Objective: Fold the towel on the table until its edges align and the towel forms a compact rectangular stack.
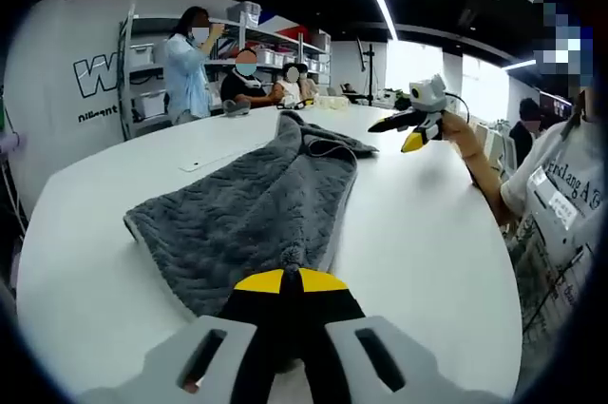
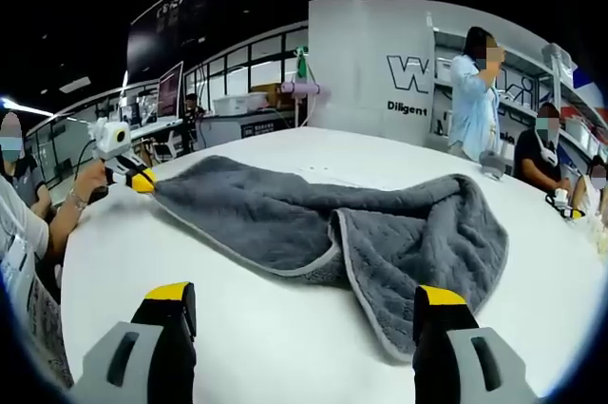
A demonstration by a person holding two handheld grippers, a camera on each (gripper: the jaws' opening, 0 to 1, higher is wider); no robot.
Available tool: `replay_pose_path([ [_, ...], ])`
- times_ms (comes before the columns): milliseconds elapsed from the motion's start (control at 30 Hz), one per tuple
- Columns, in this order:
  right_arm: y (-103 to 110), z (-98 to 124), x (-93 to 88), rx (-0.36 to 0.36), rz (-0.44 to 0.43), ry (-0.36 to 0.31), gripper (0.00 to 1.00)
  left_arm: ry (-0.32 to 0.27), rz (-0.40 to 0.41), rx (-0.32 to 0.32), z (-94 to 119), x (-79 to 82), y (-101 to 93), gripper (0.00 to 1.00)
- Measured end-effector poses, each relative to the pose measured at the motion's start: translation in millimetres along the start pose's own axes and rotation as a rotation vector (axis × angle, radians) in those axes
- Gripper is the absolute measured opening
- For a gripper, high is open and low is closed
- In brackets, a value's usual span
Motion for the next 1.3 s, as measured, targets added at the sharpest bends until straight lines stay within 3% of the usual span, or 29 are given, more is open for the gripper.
replay_pose_path([
  [133, 0, 2, 4.2, 0.000, -0.033, -0.032, 0.99, -0.001, 0.029, -0.020, 12, -2.3, -0.1, 0.05],
  [367, -3, 3, 6.6, -0.007, -0.079, -0.060, 0.99, 0.088, 0.077, -0.042, 21, -20.2, 2.1, 0.05],
  [633, -4, 3, 9.4, -0.006, -0.107, -0.075, 0.99, 0.279, 0.067, 0.037, 14, -53.3, 11.1, 0.05],
  [1067, -2, 3, 8.1, 0.000, -0.089, -0.058, 0.99, 0.261, 0.046, 0.007, 15, -52.0, 10.2, 0.07],
  [1200, -3, 3, 6.4, -0.001, -0.092, -0.054, 0.99, 0.255, 0.040, -0.015, 17, -50.0, 6.3, 0.17],
  [1300, -3, 3, 5.3, -0.001, -0.098, -0.055, 0.99, 0.219, 0.038, -0.027, 18, -43.2, 1.8, 0.28],
])
Point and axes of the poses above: the point that each gripper's makers call its tool centre point, and the gripper's own axes: z roughly backward along the fingers, y roughly to its left, x roughly out of its top, the point moved 3 cm from there along z, roughly backward along the fingers, and after that the axes turned 13 degrees about z, right-handed, at the moved point
